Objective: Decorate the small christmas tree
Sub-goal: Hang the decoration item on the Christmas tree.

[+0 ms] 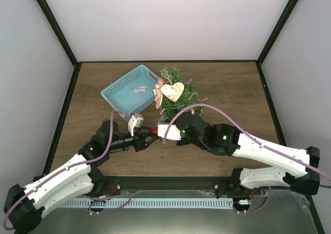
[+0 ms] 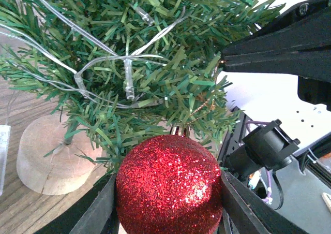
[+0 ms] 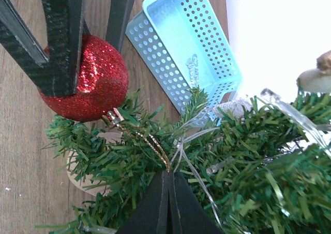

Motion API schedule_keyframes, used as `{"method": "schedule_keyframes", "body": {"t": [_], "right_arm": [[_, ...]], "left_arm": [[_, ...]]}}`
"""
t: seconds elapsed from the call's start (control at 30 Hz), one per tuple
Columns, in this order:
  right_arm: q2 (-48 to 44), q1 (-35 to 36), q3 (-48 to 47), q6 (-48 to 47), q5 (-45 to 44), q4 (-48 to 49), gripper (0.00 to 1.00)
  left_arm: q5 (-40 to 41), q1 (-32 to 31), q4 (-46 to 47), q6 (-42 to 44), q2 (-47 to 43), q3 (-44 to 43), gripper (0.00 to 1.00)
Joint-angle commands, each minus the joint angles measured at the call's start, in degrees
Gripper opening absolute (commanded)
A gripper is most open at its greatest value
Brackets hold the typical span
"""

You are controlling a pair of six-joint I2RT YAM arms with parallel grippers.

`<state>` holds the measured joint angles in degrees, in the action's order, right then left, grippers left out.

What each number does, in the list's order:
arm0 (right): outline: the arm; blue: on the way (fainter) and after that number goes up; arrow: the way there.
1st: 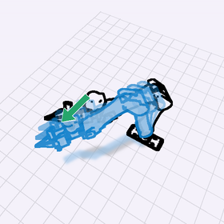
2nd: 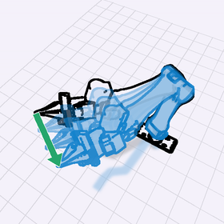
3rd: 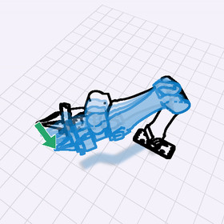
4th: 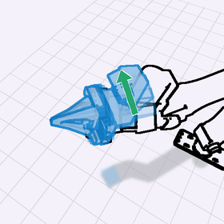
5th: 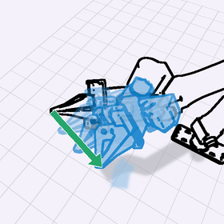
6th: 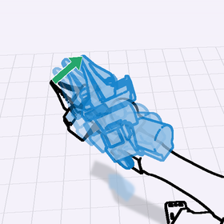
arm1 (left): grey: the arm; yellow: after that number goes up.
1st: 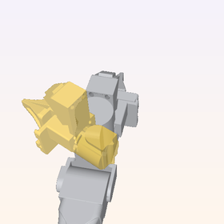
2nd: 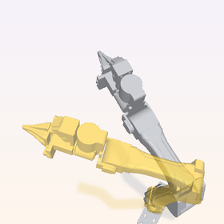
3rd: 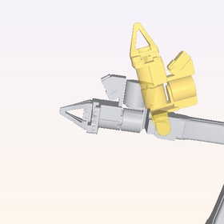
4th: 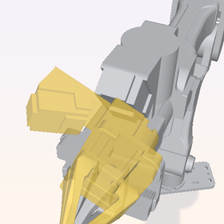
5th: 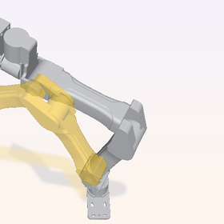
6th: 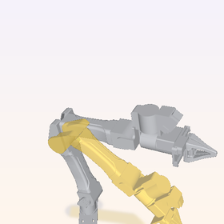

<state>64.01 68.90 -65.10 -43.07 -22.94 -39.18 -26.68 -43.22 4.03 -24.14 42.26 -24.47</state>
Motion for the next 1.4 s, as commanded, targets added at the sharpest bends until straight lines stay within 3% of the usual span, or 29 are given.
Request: {"method": "schedule_keyframes", "body": {"t": [0.0,0.5,0.77,1.37], "right_arm": [[1.1,-0.26,-2.73,-1.09,1.08,1.64,0.01],[1.84,-0.35,-3.2,-1.12,0.49,1.18,0.01],[0.52,-0.35,-4.52,-1.32,2.15,1.34,0.01],[-5.1,-0.31,-6.02,-0.26,11.13,1.07,0.01]], "left_arm": [[2.17,-0.22,-1.25,1.09,0.02,-1.06,0.38],[2.75,-0.27,-2.71,1.75,-0.52,-1.2,0.38],[-0.03,-0.25,-0.61,-0.88,-5.29,-1.37,0.38],[-2.68,-0.28,0.33,-2.27,-8.29,-2.64,0.38]]}}
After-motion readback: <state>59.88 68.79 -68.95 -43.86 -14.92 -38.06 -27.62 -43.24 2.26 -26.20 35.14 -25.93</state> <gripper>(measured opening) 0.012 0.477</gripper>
